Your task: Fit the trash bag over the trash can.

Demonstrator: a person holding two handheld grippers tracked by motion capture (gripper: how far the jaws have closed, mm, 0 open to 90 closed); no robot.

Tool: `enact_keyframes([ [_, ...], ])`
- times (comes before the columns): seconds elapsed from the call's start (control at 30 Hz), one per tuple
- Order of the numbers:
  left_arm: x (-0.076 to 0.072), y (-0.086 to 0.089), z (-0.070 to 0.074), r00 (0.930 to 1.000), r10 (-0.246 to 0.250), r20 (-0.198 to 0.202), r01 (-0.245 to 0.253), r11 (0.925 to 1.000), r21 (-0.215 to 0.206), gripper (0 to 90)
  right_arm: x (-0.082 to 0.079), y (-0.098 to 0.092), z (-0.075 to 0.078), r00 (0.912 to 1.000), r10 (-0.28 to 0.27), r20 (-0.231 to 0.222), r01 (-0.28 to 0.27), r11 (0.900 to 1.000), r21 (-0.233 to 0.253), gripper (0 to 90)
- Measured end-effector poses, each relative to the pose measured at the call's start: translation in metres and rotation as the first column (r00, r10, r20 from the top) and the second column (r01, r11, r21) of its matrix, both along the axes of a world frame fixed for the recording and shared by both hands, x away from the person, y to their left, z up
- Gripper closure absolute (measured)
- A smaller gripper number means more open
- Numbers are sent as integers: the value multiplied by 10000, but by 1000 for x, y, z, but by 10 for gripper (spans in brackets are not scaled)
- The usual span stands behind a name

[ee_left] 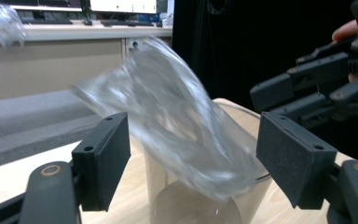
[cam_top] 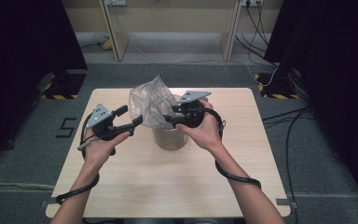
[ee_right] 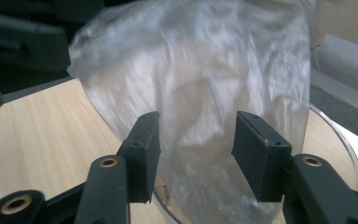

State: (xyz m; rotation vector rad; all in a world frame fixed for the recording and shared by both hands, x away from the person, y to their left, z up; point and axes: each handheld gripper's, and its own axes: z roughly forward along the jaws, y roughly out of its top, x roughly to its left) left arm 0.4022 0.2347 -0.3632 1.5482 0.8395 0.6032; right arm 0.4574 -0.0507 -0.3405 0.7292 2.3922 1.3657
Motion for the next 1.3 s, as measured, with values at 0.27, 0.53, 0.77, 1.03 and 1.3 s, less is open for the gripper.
enact_keyframes([
  [0.27,12,8,2,9978,95,-657,-168,9936,-1115,322,-2,8,11,10000,2,40,-4,9986,522,506],
  [0.53,26,-8,4,9916,46,-1296,-205,9924,-1213,383,7,11,24,9944,-1026,-263,1053,9847,1388,426],
  [0.77,30,-19,2,9869,-127,-1609,-45,9944,-1059,458,13,13,22,9872,-1391,-778,1504,9747,1652,453],
  [1.03,25,-28,-5,9868,-468,-1547,366,9970,-681,634,20,12,16,9790,-1696,-1131,1844,9733,1365,790],
  [1.3,16,-30,-12,9862,-699,-1501,603,9959,-679,762,15,6,10,9793,-1844,-830,1919,9769,940,900],
])
